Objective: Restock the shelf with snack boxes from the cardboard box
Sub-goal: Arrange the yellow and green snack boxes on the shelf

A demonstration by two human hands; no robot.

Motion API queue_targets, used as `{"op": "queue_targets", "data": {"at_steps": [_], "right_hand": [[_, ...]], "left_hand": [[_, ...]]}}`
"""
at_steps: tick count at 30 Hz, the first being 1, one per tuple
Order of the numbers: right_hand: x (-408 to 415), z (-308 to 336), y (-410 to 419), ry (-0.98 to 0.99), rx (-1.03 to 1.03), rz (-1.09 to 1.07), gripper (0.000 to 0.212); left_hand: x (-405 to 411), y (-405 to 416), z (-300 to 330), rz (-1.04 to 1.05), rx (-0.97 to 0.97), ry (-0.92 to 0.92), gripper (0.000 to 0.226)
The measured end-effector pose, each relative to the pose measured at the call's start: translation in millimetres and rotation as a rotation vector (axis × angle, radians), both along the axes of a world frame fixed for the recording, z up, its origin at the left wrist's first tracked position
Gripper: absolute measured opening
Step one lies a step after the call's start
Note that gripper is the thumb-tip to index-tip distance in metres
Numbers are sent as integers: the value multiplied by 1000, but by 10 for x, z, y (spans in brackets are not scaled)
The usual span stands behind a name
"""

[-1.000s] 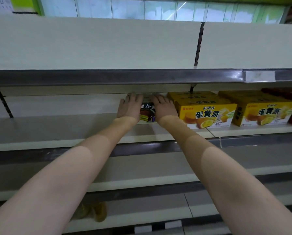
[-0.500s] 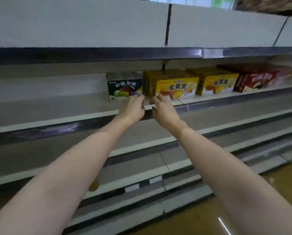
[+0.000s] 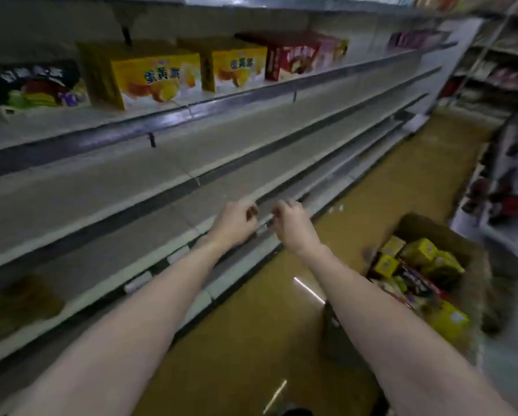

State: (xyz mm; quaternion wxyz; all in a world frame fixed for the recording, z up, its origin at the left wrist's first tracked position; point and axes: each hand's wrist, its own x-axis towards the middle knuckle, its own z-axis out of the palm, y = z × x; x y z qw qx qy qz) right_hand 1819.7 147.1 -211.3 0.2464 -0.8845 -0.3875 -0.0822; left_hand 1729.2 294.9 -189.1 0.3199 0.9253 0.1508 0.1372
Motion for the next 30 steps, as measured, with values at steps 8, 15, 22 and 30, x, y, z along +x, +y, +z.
{"op": "queue_targets", "data": {"at_steps": [8,15,22,30], "right_hand": [[94,-560,-1784,129,7,-331,14],[198,-1013,-3395,321,68,-578,9],[362,-1350,-4264,448,77,-733,28],[784,-1604,-4525,546,82,-821,21]], "left_hand": [[485,-1681,-615,-125,-132,120,18],[970,-3157,-1036,-177,-176,205,14],[1347,-4013,-1224,-231,-190,254,14],[1978,-4306,-1477,-342,-181,351,18]]}}
